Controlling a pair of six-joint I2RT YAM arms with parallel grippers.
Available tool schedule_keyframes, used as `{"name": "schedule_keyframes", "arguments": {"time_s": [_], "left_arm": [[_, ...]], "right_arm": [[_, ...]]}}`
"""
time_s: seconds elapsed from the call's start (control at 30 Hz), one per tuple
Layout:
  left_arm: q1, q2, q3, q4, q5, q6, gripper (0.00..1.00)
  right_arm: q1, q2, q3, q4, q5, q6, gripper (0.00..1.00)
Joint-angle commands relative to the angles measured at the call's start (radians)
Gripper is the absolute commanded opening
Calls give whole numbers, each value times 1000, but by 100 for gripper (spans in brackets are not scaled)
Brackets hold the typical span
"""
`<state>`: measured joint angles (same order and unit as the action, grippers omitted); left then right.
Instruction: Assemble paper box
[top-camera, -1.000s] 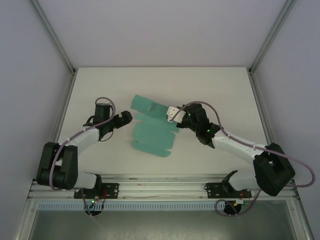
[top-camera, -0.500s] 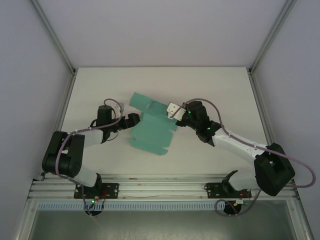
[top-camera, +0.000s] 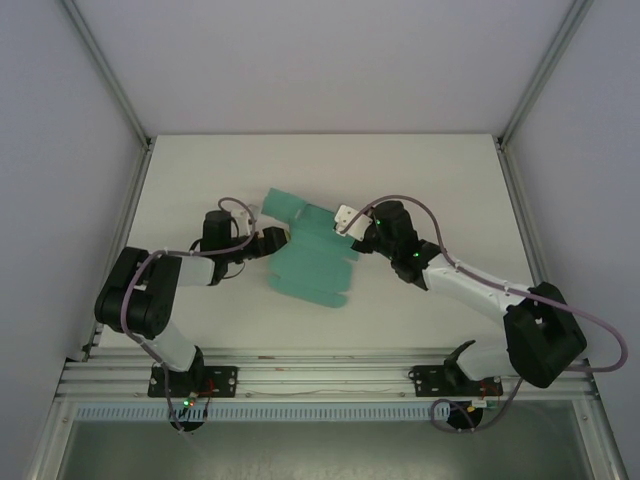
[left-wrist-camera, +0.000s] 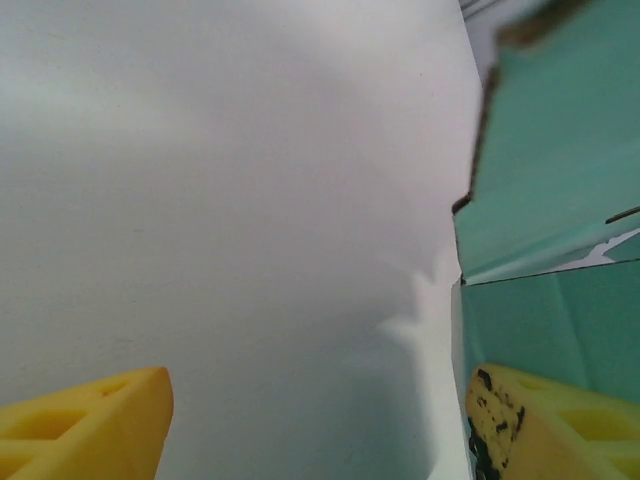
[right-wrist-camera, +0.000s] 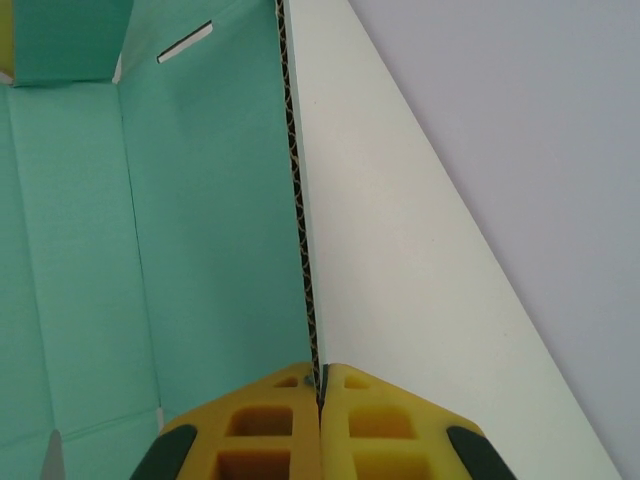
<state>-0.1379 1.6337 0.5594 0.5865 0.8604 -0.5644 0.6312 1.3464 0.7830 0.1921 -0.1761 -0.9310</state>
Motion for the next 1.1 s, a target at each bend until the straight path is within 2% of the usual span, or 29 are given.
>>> {"name": "schedule_keyframes", "arguments": {"time_s": [0.0,0.07,0.13,0.3,0.47,0.8,0.97,1.07], "left_arm": [[-20,-25,68,-140,-104,67,82],[-19,-38,106,-289,-188,128,82],[-20,-64,112,-342,-223,154,82],[-21,-126,81,-299,-229,140,85],[-20,-114,107,-320,-234,132,85],[-43,2,150,-142,-49,65,85],[-74,44,194,-200,-88,99,77],[-97,65,228,-283,-159,137,77]], "right_arm": [[7,-19,15,7,-39,23,0],[7,-29,12,-3,-39,18,0],[7,-33,11,-11,-39,17,0],[7,-34,4,-3,-42,21,0],[7,-27,10,-3,-48,23,0],[8,-21,10,-16,-76,35,0],[7,-19,10,-14,-102,41,0],[7,-13,13,-22,-100,41,0]]}}
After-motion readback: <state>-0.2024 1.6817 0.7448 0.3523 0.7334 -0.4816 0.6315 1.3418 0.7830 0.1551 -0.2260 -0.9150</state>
